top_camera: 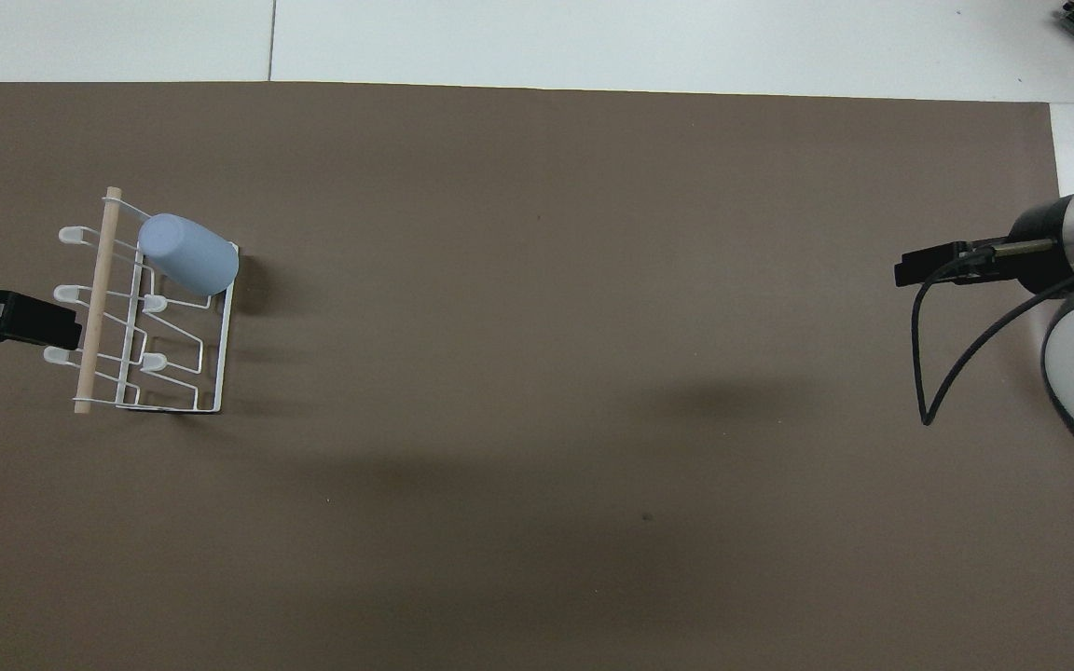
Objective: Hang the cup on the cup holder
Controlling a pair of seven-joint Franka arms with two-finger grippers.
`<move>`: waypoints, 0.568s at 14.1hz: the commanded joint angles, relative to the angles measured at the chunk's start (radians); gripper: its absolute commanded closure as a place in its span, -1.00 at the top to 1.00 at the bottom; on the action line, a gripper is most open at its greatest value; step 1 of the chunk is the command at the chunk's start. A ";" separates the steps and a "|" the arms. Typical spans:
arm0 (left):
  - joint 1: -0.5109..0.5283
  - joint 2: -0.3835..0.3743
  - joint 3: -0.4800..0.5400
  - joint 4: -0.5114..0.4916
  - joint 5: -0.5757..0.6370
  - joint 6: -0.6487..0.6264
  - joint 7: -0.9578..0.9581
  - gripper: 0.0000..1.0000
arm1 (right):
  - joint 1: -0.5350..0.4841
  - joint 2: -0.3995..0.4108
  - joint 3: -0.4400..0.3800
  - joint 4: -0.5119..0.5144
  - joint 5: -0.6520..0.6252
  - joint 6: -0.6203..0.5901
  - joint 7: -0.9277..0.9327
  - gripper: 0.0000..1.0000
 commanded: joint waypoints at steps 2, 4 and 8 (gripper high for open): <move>0.051 0.018 -0.013 0.059 -0.052 -0.035 -0.011 1.00 | -0.004 -0.019 0.001 -0.017 -0.021 -0.005 -0.010 1.00; 0.047 0.018 -0.018 0.059 -0.049 -0.030 -0.011 1.00 | -0.004 -0.019 0.001 -0.017 -0.021 -0.005 -0.010 1.00; 0.051 0.017 -0.013 0.059 -0.036 -0.035 -0.011 1.00 | -0.004 -0.020 0.001 -0.017 -0.021 -0.005 -0.010 1.00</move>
